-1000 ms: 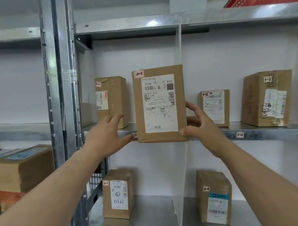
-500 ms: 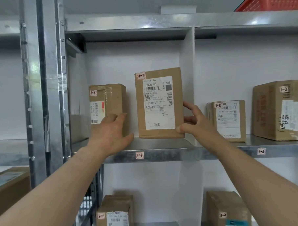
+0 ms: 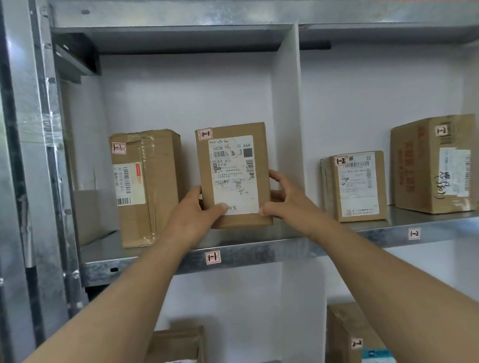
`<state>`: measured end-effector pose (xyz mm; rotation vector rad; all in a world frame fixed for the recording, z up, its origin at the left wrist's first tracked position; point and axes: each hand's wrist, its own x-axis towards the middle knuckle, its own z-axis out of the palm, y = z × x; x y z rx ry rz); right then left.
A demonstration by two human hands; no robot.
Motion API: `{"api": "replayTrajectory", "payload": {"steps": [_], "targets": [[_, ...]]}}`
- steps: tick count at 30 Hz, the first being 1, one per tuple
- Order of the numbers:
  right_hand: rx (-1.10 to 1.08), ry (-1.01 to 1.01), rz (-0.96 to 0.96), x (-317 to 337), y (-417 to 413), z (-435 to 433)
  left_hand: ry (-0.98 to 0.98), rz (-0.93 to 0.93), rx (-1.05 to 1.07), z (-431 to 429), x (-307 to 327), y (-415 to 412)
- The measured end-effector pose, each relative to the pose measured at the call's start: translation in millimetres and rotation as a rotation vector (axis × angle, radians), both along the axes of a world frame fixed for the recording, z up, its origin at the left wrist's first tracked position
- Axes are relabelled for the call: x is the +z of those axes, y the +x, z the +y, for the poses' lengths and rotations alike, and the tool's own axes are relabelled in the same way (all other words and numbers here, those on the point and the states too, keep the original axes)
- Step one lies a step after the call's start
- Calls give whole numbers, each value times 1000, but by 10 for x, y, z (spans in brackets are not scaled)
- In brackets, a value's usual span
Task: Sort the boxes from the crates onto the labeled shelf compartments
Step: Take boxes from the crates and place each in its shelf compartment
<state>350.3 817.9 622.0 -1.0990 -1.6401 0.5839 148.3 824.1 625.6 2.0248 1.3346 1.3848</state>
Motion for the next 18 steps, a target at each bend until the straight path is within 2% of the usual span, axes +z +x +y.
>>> {"api": "replayTrajectory", "payload": {"steps": [8, 18], "targets": [[-147, -70, -225, -101, -69, 195, -89, 84, 55, 211, -165, 83], [-227, -108, -276, -92, -82, 40, -90, 131, 113, 64, -129, 83]]}}
